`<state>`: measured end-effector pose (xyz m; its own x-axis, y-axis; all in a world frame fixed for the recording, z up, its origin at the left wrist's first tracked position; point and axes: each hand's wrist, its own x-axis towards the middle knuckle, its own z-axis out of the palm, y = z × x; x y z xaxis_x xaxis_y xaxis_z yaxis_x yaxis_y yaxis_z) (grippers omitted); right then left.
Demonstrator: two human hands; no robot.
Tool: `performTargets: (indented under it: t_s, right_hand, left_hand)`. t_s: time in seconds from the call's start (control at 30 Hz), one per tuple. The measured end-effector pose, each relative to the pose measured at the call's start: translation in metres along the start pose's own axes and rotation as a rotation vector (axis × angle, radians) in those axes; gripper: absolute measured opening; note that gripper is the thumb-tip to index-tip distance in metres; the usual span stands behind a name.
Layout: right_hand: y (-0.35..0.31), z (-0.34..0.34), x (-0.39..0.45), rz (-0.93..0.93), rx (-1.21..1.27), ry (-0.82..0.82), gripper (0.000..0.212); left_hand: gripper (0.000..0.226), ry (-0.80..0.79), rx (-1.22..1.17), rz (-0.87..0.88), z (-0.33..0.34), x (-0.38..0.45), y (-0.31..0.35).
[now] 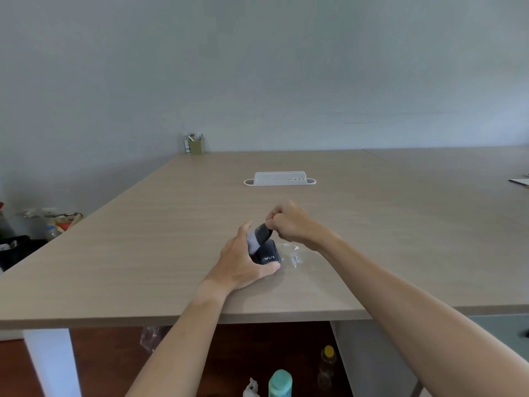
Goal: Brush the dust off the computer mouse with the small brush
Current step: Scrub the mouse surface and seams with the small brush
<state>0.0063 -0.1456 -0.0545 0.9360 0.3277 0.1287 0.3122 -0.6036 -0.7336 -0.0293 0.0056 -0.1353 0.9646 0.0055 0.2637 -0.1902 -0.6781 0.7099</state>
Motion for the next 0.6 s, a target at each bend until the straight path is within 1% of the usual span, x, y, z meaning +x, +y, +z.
performTargets:
  t_s: [0.07, 0.13, 0.2, 0.23, 0.27, 0.37, 0.4, 0.43, 0.5, 0.6]
  right_hand:
    - [0.006, 0.001, -0.003, 0.002, -0.060, -0.018, 0.013]
    - [0.013, -0.004, -0.006, -0.015, -0.115, 0.040, 0.019]
    - [0.017, -0.012, -0.006, 0.005, -0.139, 0.115, 0.015]
    - [0.018, -0.017, -0.005, 0.013, -0.142, 0.135, 0.018]
    - [0.020, -0.021, -0.003, 0.006, -0.124, 0.125, 0.019]
    - [0.018, -0.026, -0.010, 0.016, 0.007, -0.057, 0.014]
    - [0.019, -0.025, -0.012, 0.032, 0.029, -0.105, 0.018]
    - [0.020, -0.023, -0.014, 0.037, 0.013, -0.120, 0.021]
    - [0.023, -0.020, -0.014, 0.027, -0.047, -0.067, 0.022]
    - [0.026, -0.023, -0.009, 0.000, -0.167, 0.105, 0.024]
  left_hand:
    - [0.115, 0.001, -0.001, -0.004, 0.001, 0.000, -0.004]
    - [0.116, -0.004, -0.001, -0.001, 0.001, 0.001, -0.005]
    - [0.115, -0.012, 0.005, 0.006, 0.002, 0.002, -0.004]
    - [0.115, -0.011, 0.006, 0.009, 0.002, 0.003, -0.003]
    - [0.115, -0.007, 0.007, 0.012, 0.002, 0.003, -0.003]
    - [0.117, 0.000, 0.003, 0.027, 0.000, 0.003, -0.001]
    - [0.116, -0.004, 0.000, 0.027, 0.000, 0.003, -0.001]
    - [0.116, -0.010, -0.003, 0.023, 0.000, 0.002, -0.001]
    - [0.116, -0.016, -0.007, 0.014, -0.001, 0.001, -0.002]
    - [0.117, -0.035, -0.008, 0.008, -0.001, 0.001, -0.001]
